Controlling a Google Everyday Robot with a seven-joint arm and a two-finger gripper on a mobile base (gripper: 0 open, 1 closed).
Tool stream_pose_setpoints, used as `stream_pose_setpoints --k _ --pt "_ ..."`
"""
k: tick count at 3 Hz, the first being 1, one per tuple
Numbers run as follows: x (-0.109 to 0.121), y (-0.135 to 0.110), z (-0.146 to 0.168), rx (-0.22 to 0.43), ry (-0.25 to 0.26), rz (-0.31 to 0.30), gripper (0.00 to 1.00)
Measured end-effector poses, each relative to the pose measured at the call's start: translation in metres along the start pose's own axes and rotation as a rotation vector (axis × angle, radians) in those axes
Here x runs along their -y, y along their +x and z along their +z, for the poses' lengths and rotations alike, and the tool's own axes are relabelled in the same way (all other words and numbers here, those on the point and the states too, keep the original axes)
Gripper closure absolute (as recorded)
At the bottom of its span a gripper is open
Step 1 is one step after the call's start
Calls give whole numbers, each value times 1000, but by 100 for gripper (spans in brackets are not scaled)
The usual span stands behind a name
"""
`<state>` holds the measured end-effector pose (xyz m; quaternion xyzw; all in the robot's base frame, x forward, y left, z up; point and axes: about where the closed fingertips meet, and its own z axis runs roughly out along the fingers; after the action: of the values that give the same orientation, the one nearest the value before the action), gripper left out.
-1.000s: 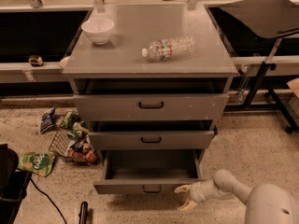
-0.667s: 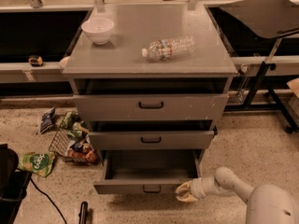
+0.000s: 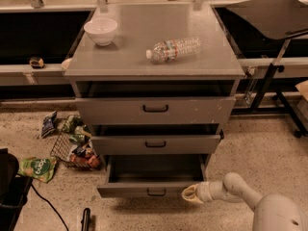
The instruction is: Close bottom drawer
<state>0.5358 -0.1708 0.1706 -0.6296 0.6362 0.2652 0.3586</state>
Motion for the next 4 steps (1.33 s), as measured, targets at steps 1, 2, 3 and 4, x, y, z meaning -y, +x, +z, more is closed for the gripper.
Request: stream_pose_setpoints --k 1,2,3,4 --pt "15 6 -3 24 46 21 63" --pt "15 6 -4 24 46 21 39" --pt "25 8 -10 49 82 25 16" --pt "34 7 -16 92 114 31 0"
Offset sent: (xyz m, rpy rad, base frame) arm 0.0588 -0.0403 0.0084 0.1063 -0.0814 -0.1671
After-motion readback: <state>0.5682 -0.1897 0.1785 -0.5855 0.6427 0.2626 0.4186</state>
